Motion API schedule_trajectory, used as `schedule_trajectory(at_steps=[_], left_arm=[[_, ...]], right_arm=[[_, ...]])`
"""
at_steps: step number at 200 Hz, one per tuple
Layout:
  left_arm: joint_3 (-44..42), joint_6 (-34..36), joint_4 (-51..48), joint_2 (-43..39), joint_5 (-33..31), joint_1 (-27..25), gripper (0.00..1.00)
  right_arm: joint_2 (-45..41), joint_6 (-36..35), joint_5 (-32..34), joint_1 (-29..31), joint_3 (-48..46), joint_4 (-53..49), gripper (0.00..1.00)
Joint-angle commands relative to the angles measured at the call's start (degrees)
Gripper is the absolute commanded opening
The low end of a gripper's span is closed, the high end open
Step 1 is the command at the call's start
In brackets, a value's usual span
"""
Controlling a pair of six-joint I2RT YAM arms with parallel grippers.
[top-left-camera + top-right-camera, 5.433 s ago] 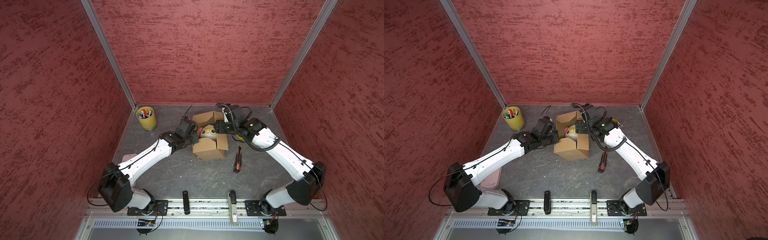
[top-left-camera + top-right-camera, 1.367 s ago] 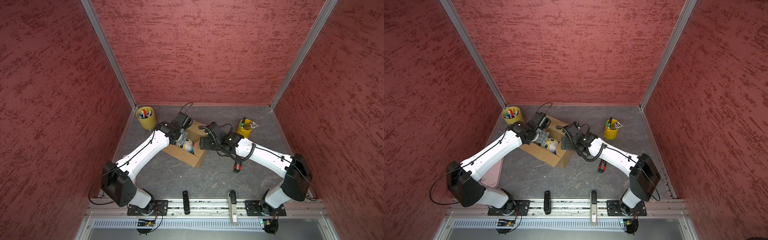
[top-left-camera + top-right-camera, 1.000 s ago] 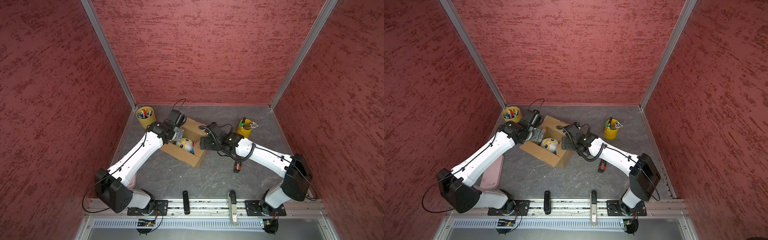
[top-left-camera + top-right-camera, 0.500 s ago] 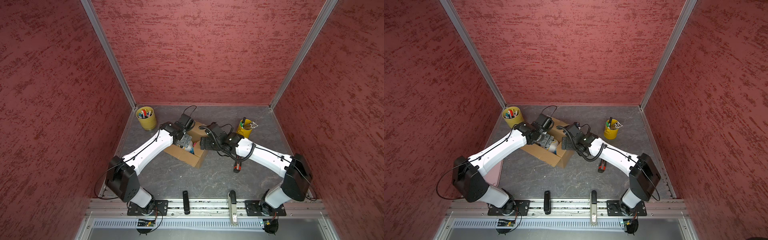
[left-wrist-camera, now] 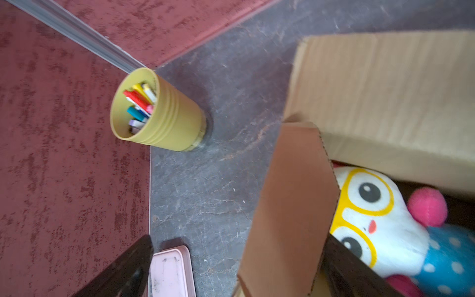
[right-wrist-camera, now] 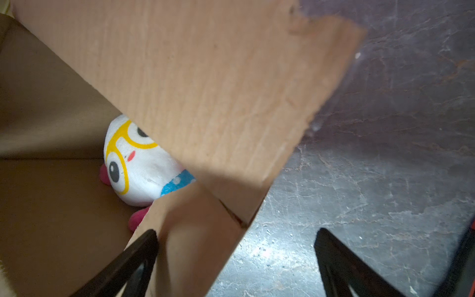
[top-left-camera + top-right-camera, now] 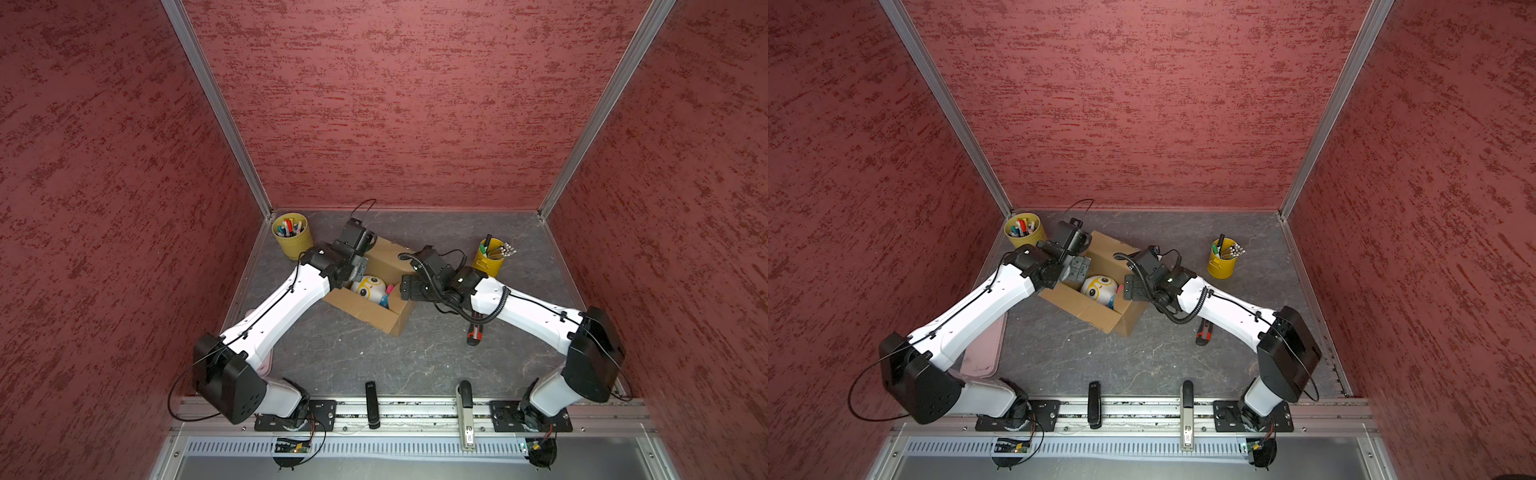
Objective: Unpack the express box
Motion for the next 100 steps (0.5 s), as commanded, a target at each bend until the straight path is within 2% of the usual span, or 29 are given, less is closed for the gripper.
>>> schedule_trajectory(at_steps=[1,44,100], left_arm=[[-2.03,0.08,2.07,-0.81,-0.72,3.44,1.00],[-3.79,-1.13,3.89,0.11,1.95,8.07,1.00],[-3.98,-3.69,4.94,2.73,6.18,11.03,0.99]], right_arm=[[1.00,1.16,-0.23,-0.42,-0.34,-0.64,0.97],[1.09,1.46,-0.10,-0.42,-0.33,-1.15,0.97],[2.10,1.19,-0.28,-0.51,0.54,-1.70,0.97]])
